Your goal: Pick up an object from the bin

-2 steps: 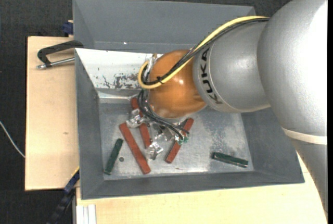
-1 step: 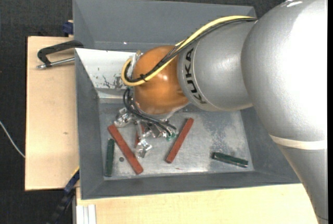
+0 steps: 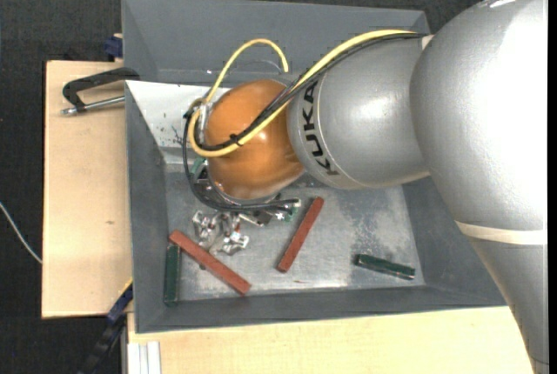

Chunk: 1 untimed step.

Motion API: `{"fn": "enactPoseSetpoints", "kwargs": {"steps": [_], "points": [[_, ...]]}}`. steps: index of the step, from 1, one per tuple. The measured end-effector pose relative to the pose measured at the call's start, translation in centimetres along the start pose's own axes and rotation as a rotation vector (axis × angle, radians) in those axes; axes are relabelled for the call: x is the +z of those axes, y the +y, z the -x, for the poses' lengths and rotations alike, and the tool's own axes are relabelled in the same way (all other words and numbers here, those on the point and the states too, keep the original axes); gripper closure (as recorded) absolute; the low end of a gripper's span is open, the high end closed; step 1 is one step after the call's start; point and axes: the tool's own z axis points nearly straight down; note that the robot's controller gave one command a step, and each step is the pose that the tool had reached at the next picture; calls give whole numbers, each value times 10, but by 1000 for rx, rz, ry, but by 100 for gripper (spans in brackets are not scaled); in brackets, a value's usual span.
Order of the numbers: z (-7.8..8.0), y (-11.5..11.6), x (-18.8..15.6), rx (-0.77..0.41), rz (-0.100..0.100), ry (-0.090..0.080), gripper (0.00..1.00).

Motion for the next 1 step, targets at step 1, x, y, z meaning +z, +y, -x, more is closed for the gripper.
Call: {"fn": "enactPoseSetpoints", "kwargs": {"steps": [1], "points": [[3,1,2,1,-3,-15,0]]}}
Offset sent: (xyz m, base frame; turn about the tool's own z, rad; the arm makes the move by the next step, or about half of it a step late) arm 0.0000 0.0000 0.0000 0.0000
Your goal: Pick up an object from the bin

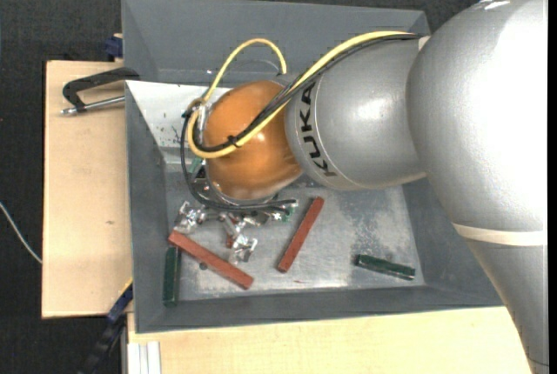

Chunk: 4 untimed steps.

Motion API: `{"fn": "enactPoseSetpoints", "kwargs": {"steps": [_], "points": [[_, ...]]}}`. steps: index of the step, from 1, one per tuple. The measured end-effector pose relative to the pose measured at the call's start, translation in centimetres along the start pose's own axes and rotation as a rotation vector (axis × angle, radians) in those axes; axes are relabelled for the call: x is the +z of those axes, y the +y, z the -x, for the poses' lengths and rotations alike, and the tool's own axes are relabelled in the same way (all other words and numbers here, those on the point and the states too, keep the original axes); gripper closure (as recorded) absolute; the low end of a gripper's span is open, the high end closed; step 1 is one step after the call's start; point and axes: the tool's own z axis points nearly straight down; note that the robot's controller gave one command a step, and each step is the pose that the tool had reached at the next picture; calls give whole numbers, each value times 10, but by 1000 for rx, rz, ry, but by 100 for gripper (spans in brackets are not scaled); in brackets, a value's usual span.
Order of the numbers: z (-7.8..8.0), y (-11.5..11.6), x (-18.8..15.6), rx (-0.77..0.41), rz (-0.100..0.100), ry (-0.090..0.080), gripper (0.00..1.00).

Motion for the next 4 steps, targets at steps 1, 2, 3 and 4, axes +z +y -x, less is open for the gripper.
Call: {"fn": "enactPoseSetpoints", "kwargs": {"steps": [1,2,3,4], "points": [[0,0,0,0,0,0,0],[-12,5,-19,-19,9,1,0],[-41,-4,-39,-237,8,0,0],[-52,-14,-46,-329,7,-3,0]]}}
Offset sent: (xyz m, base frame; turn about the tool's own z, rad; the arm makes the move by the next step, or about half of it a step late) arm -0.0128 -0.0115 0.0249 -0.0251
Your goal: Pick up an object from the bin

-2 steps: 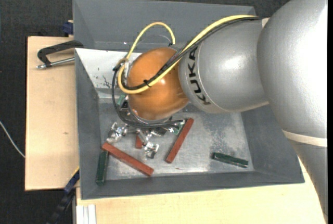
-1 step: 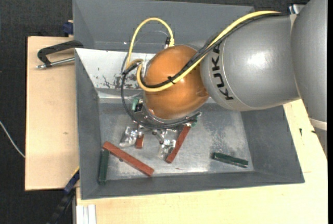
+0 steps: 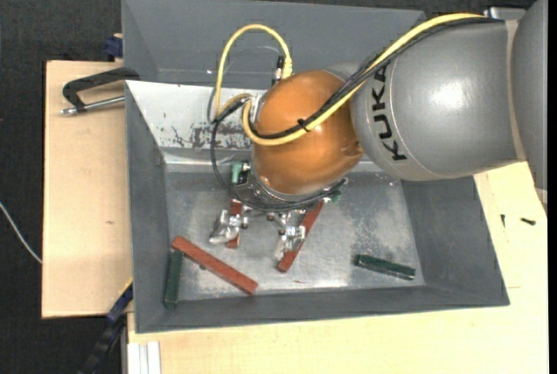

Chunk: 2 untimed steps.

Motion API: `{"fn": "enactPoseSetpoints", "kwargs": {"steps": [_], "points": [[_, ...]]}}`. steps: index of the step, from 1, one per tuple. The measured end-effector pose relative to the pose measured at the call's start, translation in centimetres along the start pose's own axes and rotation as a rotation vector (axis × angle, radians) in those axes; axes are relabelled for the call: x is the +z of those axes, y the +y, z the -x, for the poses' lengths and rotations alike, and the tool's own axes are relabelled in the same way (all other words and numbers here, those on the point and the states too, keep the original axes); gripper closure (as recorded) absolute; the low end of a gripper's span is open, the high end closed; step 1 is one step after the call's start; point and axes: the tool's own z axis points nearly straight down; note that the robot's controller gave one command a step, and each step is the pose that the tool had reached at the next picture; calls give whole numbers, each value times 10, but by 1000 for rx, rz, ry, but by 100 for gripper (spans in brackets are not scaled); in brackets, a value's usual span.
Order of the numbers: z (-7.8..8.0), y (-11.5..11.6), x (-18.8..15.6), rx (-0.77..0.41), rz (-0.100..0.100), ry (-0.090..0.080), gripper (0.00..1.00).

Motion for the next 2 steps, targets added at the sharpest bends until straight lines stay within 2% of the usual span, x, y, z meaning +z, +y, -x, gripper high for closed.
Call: {"fn": "enactPoseSetpoints", "kwargs": {"steps": [1,2], "points": [[-9,2,15,245,1,2,0],[-24,2,22,3,2,3,0]]}}
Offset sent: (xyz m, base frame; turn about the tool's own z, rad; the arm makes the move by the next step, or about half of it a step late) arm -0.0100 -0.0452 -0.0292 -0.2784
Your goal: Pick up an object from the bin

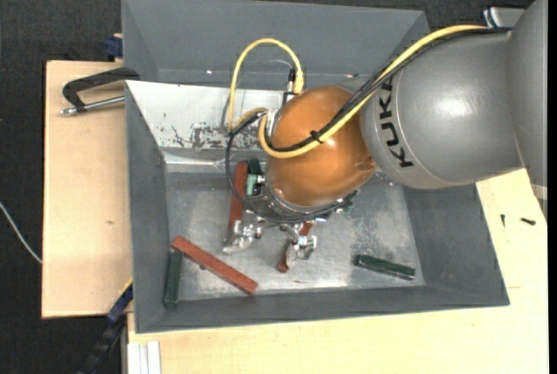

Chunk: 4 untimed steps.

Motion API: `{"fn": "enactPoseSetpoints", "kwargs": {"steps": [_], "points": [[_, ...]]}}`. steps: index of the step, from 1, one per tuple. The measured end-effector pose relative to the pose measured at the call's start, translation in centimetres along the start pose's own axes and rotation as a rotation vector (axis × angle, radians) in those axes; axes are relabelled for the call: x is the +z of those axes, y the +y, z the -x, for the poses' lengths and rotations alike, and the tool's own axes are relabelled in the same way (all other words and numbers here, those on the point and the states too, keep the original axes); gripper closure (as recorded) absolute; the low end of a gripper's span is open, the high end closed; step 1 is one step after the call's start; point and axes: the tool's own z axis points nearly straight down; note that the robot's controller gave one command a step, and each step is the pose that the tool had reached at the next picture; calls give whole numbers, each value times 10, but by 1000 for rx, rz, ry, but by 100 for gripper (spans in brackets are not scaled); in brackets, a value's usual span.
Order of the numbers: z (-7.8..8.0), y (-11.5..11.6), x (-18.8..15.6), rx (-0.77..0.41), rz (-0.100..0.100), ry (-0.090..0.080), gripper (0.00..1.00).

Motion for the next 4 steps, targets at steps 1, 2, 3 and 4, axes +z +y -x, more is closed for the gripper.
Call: {"fn": "enactPoseSetpoints", "kwargs": {"steps": [1,2,3,4], "points": [[5,-11,6,-163,4,8,0],[0,-8,5,-161,-6,-2,0],[-54,-20,-9,-411,-3,-4,0],[-73,-23,-14,-464,-3,2,0]]}}
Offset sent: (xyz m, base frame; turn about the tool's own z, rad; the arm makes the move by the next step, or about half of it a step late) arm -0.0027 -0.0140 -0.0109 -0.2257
